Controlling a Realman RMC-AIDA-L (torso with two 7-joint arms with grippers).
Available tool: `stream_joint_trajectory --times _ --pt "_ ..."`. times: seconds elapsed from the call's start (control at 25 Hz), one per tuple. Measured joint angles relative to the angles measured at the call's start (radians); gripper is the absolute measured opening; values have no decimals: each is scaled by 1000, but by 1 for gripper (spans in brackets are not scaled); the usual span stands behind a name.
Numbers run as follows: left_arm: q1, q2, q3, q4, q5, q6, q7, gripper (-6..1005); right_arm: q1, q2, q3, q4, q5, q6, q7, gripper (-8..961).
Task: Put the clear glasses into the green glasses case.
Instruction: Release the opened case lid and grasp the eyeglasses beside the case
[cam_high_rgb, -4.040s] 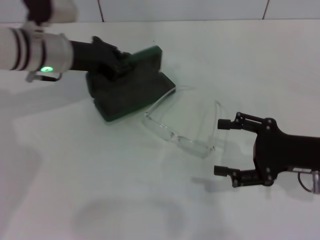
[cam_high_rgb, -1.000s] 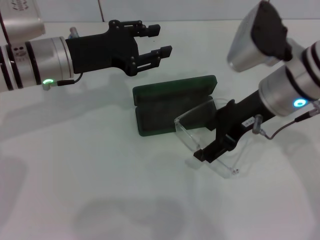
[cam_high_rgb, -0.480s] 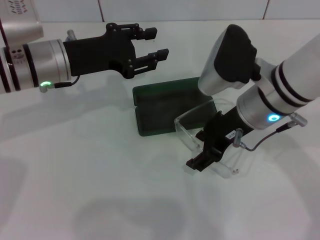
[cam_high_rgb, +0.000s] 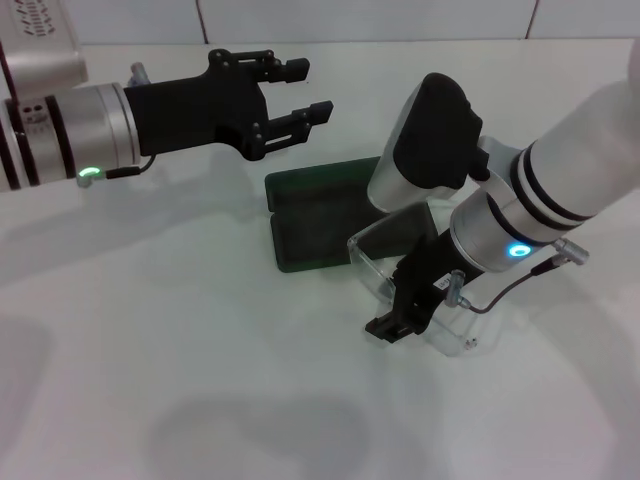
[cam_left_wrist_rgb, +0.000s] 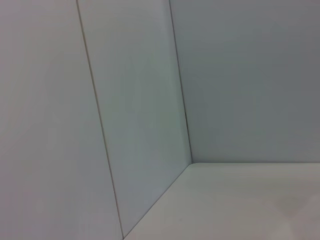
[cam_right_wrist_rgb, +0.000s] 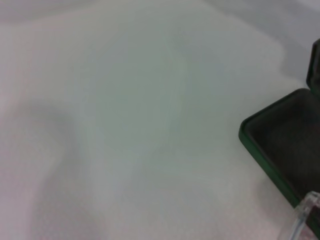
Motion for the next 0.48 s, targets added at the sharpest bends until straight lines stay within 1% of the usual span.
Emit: stream_joint_trajectory --times 0.08,0.32,0.48 --pt "2 0 0 0 0 0 0 532 2 0 -4 6 -5 5 6 503" --pt "6 0 0 0 0 0 0 532 4 0 -9 19 -9 20 7 512" --pt "8 0 0 0 0 0 0 532 4 0 -17 20 -9 23 7 451"
